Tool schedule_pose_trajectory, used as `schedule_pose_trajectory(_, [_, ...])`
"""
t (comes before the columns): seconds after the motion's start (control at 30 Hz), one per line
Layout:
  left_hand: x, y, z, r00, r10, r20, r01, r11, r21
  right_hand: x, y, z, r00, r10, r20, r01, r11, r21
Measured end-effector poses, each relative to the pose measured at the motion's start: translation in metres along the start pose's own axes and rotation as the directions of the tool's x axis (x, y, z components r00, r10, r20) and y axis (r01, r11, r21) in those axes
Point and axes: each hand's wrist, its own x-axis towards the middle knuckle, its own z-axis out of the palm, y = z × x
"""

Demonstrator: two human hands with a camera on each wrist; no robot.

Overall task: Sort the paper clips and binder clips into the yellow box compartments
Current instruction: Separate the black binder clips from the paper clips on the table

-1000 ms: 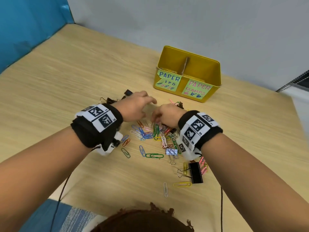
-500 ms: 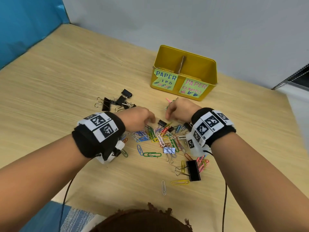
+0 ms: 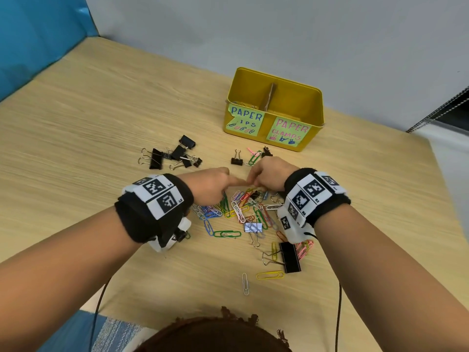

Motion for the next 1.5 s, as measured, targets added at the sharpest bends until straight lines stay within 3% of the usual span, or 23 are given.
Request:
schedule_pose_trajectory(0.07, [0.002,-0.001,0.002,1.0,-0.008,0.028,0.006,0.999,0.045,0.0,-0.002,0.003,0.999,-0.018,-0.031,0.021,0.995,0.102])
schedule_pose_trajectory(0.13, [0.002,-0.004,0.001,0.998,-0.043,-0.05,0.045,0.999,0.028,0.0,-0.003,0.002,0.995,-0.029,-0.092,0.043,0.987,0.155])
schedule_pose_trajectory(0.23, [0.001,-0.006,-0.001,0.983,-0.033,-0.18,0.035,0.999,0.006,-0.003,-0.001,-0.002,0.992,-0.041,-0.119,0.044,0.999,0.025])
schedule_pose_trajectory(0.3, [0.002,-0.002,0.002,0.989,0.046,-0.137,-0.042,0.999,0.028,-0.004,0.001,-0.003,0.997,-0.035,-0.073,0.03,0.997,-0.068])
schedule_pose_trajectory(0.37, [0.005,0.007,0.007,0.992,0.128,0.009,-0.128,0.978,0.163,-0.005,0.003,-0.002,1.0,-0.005,-0.016,0.004,0.995,-0.095])
schedule_pose_trajectory(0.43, [0.007,0.011,0.01,0.985,0.152,0.08,-0.169,0.941,0.293,-0.006,0.006,0.001,1.0,0.013,0.005,-0.012,0.992,-0.126])
schedule_pose_trajectory(0.5, [0.003,0.007,0.009,0.987,0.148,0.057,-0.159,0.934,0.32,-0.006,0.01,0.002,1.0,0.024,-0.003,-0.025,0.991,-0.132])
schedule_pose_trajectory(0.7, [-0.012,-0.015,0.002,0.996,0.07,-0.063,-0.057,0.982,0.181,-0.005,0.009,-0.001,0.997,0.075,-0.014,-0.074,0.997,0.009])
schedule_pose_trajectory(0.87, [-0.014,-0.005,0.01,0.997,0.062,0.035,-0.067,0.981,0.183,0.0,-0.01,0.005,0.995,0.073,0.073,-0.079,0.993,0.086])
schedule_pose_trajectory(0.93, [-0.015,-0.008,0.012,0.997,0.07,0.029,-0.073,0.992,0.104,0.005,-0.016,0.009,0.998,0.068,0.016,-0.07,0.983,0.172])
schedule_pose_trajectory(1.07, [-0.021,-0.016,0.009,0.999,0.034,-0.004,-0.034,0.999,0.031,0.007,-0.02,0.006,0.979,-0.052,-0.197,0.108,0.952,0.285])
schedule_pose_trajectory(1.1, [-0.022,-0.018,0.009,1.0,0.024,0.0,-0.024,0.999,0.037,0.002,-0.02,0.003,0.98,-0.077,-0.184,0.121,0.964,0.238])
schedule_pose_trajectory(1.17, [-0.025,-0.019,0.009,1.0,0.011,0.02,-0.012,0.999,0.051,-0.008,-0.019,-0.002,0.993,-0.113,-0.018,0.113,0.993,0.036])
schedule_pose_trajectory(1.23, [-0.026,-0.014,0.009,0.999,0.013,0.035,-0.016,0.997,0.079,-0.016,-0.018,-0.001,0.983,-0.07,0.168,0.097,0.983,-0.158])
schedule_pose_trajectory(1.27, [-0.026,-0.01,0.009,0.999,0.022,0.037,-0.025,0.995,0.093,-0.017,-0.019,0.003,0.978,-0.05,0.202,0.09,0.976,-0.198])
schedule_pose_trajectory(1.37, [-0.023,0.002,0.013,0.997,0.07,0.04,-0.073,0.993,0.093,-0.011,-0.019,0.016,0.991,-0.079,0.106,0.096,0.983,-0.16])
schedule_pose_trajectory(1.5, [-0.025,0.003,0.018,0.995,0.075,0.062,-0.082,0.989,0.12,-0.008,-0.013,0.016,0.979,-0.118,-0.166,0.089,0.98,-0.176])
